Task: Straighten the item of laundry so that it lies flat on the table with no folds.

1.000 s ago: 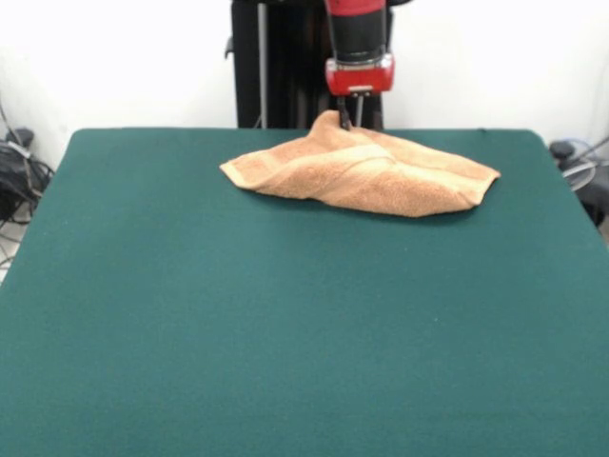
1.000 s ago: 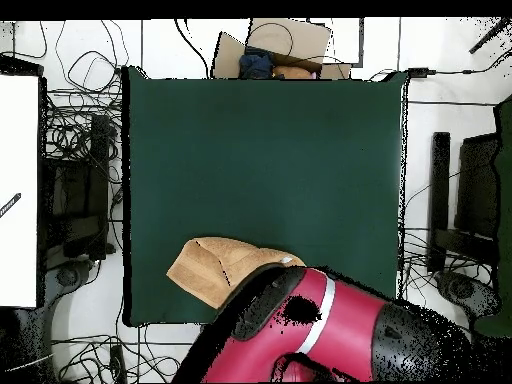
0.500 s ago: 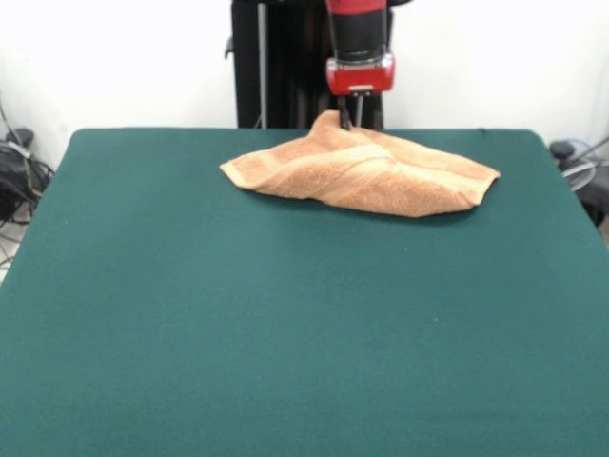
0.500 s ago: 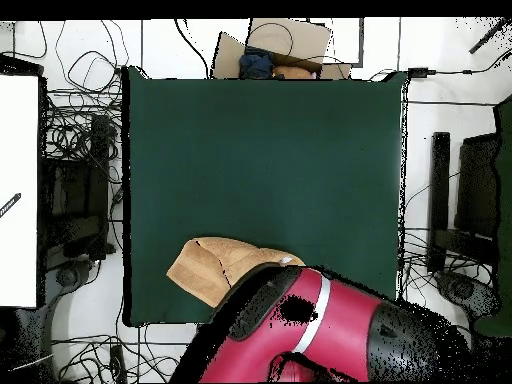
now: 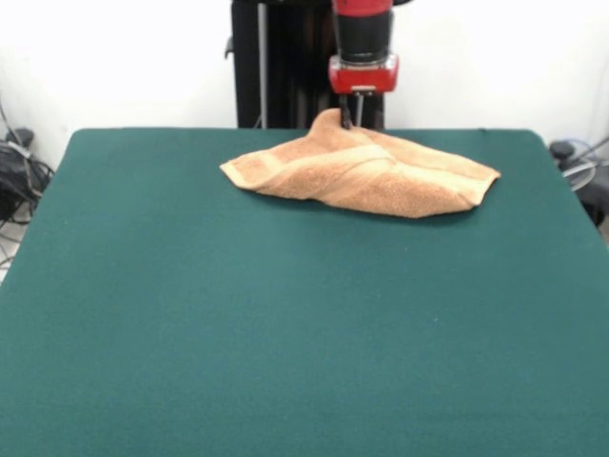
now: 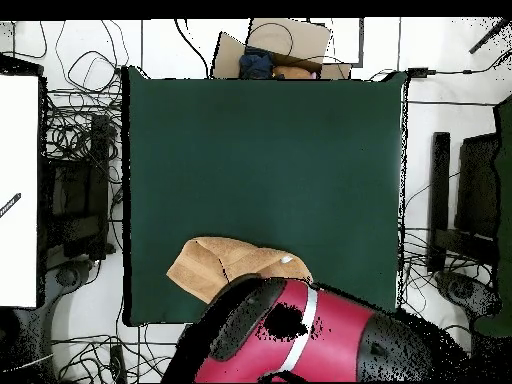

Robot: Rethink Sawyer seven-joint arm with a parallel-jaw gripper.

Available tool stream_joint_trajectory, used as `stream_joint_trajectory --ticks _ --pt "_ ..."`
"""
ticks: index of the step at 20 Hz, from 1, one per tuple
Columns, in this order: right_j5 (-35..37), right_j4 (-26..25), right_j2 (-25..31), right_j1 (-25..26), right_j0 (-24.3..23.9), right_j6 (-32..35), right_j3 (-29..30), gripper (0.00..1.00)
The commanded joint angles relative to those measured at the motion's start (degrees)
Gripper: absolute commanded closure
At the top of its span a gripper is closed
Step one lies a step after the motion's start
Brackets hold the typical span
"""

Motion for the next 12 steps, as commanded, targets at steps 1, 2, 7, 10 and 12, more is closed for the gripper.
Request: stream_joint_trajectory --ticks 1,2,7,10,12 --pt "9.22 6.10 8.45 -3.28 1.52 11.02 -3.60 0.00" --pt "9.60 6.16 8.52 -3.91 1.66 11.15 -3.41 0.00" --pt "10.60 7.37 8.50 -5.73 3.39 12.03 -3.23 0.00" --pt "12.42 8.19 9.08 -7.19 3.96 12.00 -3.43 0.00" --pt "13.57 8.85 9.54 -8.15 4.32 12.10 -3.33 0.00"
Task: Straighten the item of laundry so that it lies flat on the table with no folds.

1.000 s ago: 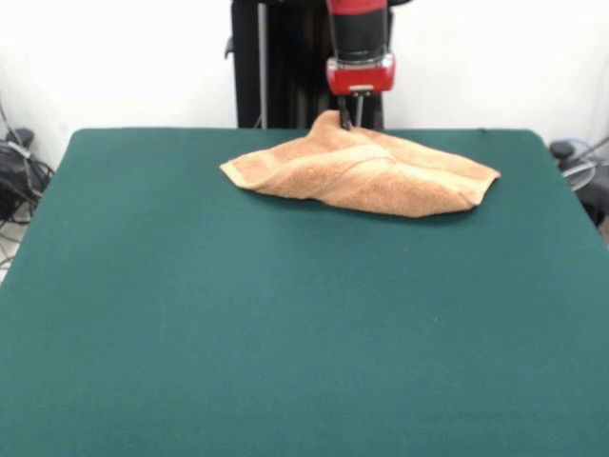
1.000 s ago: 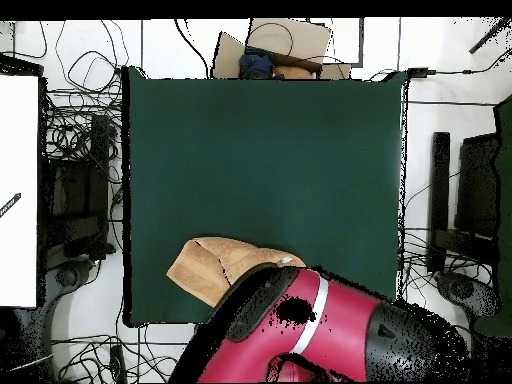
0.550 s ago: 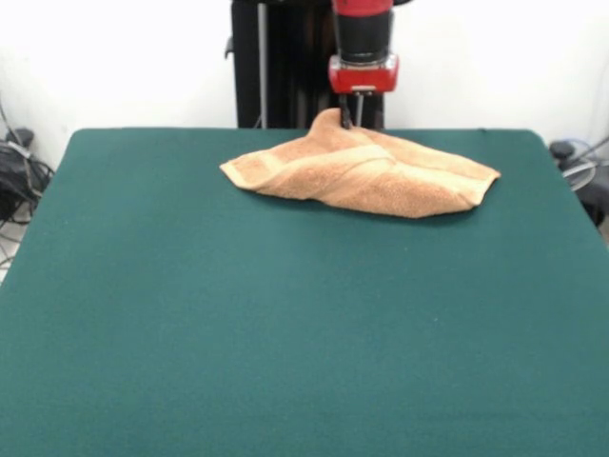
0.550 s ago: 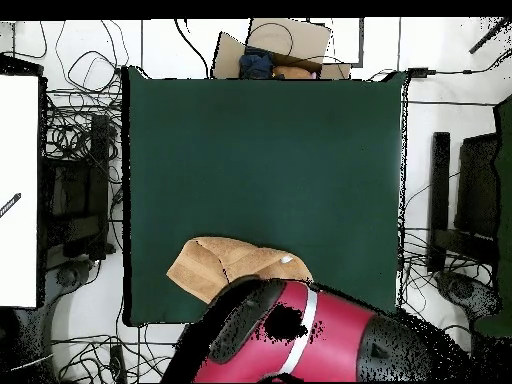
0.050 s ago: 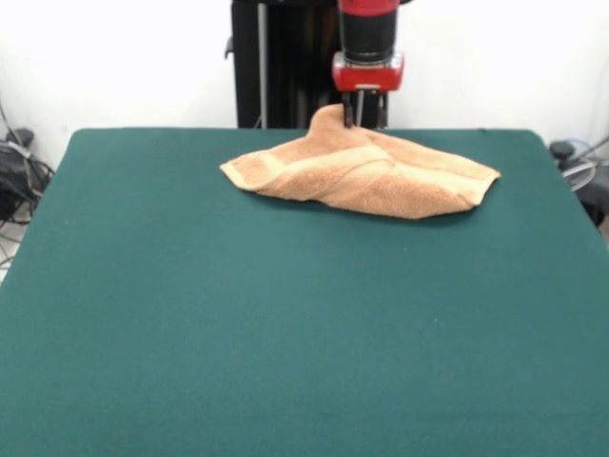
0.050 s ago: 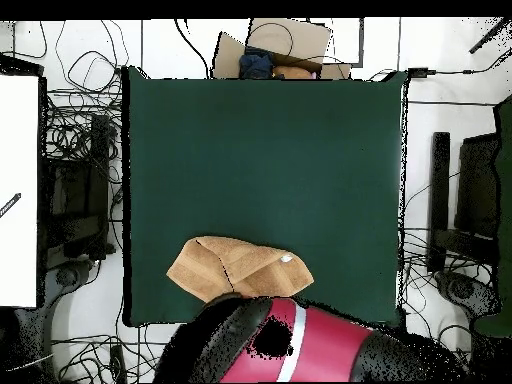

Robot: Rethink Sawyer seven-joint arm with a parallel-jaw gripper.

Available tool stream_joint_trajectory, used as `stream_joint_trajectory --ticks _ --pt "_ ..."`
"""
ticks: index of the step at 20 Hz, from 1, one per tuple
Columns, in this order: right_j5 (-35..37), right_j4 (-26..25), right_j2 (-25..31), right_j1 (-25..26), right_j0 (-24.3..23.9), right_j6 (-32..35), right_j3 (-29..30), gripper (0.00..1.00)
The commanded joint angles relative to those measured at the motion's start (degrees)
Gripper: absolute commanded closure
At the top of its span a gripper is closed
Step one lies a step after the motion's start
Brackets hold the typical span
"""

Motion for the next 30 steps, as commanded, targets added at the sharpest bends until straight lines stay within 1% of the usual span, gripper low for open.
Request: stream_joint_trajectory --ticks 1,8,16,24,27,30 --pt "6.02 6.37 7.92 -2.75 2.29 12.18 -3.20 0.00" --pt "9.36 7.51 8.89 -6.43 2.49 11.71 -2.22 0.00" --pt "11.99 8.51 8.97 -8.00 3.24 10.67 -3.76 0.00" --pt "10.36 8.35 8.54 -5.38 3.91 10.09 -7.69 0.00" --pt "7.66 8.05 7.55 -3.13 4.73 10.27 -9.23 0.00" --pt "6.60 7.74 7.36 -1.94 4.86 10.38 -10.07 0.00"
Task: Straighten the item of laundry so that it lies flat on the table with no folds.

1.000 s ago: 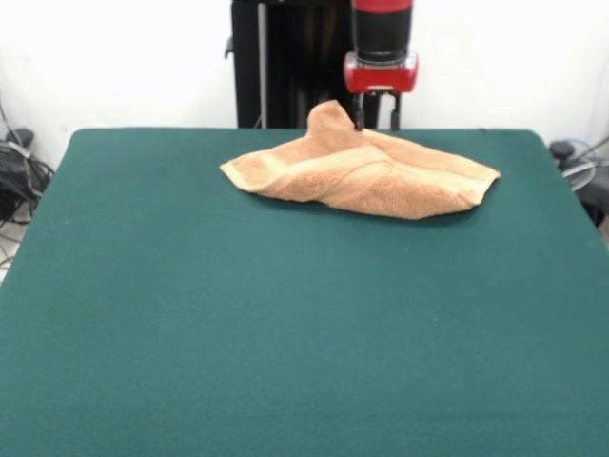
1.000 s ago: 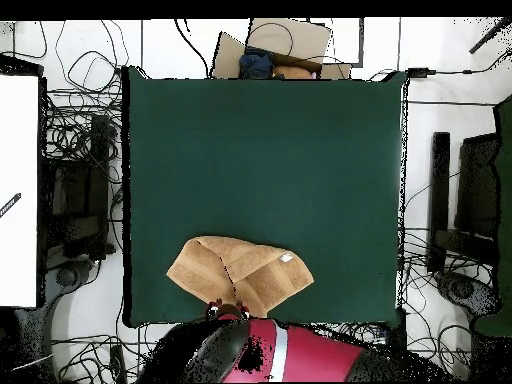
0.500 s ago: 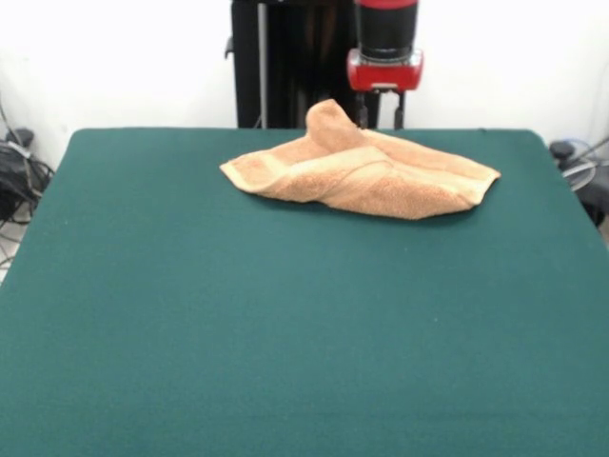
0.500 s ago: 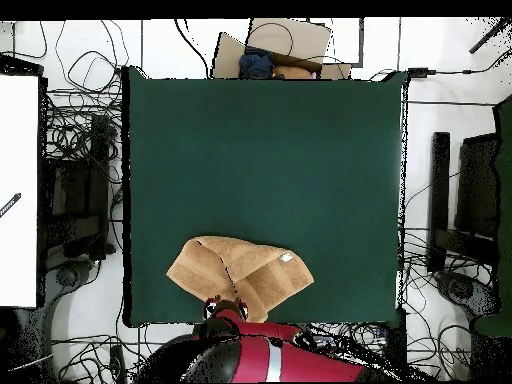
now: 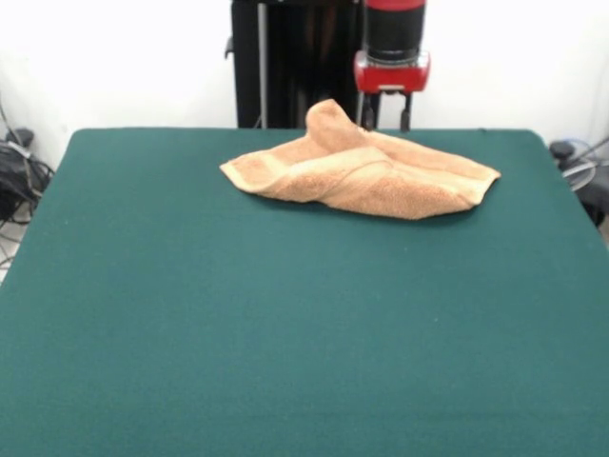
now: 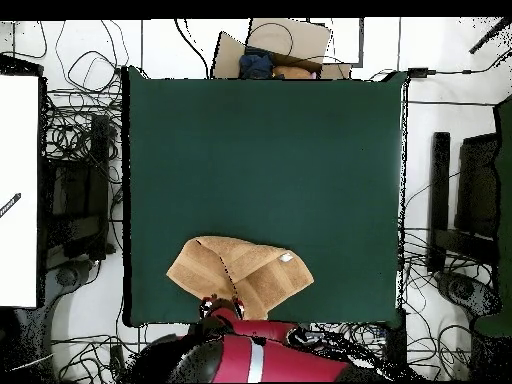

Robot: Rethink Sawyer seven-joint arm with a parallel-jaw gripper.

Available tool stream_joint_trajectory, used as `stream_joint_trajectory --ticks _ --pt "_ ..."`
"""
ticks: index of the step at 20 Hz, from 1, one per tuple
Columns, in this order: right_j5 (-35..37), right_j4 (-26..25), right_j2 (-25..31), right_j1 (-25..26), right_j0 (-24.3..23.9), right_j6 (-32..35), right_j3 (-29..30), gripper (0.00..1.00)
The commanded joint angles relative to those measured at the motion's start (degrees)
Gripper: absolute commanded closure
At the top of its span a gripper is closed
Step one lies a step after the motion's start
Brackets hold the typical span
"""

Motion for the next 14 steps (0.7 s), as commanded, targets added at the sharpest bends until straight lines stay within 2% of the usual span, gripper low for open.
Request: stream_joint_trajectory --ticks 1,6,14 --pt "-0.80 3.87 4.12 5.43 1.28 10.44 -9.31 0.00" --pt "-1.04 4.44 3.09 6.09 2.63 10.27 -10.73 0.00" --pt "3.43 4.38 3.85 4.55 1.62 8.73 -12.77 0.00"
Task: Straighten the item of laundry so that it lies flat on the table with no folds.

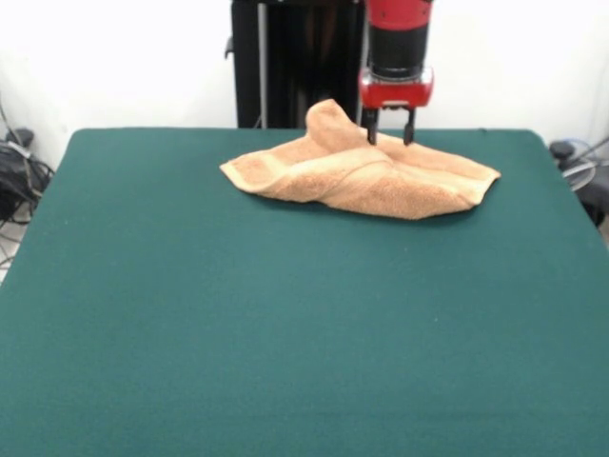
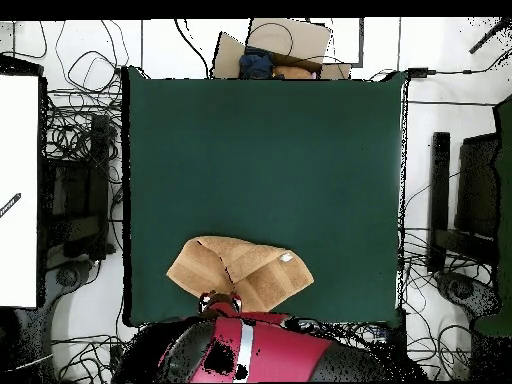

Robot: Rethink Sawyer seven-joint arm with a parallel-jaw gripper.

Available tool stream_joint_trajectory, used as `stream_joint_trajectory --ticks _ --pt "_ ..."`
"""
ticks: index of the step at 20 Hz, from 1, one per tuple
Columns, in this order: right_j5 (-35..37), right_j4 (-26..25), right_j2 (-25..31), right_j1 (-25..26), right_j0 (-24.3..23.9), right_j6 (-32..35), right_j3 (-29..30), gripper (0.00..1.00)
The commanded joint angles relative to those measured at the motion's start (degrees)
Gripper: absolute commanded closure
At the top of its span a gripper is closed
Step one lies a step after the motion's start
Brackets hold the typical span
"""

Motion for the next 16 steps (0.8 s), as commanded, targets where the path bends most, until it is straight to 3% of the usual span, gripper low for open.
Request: stream_joint_trajectory --ticks 1,16 --pt "3.46 4.29 4.06 1.19 0.14 8.80 -9.60 0.00" --pt "2.49 3.80 5.17 2.37 -0.69 9.25 -12.20 0.00"
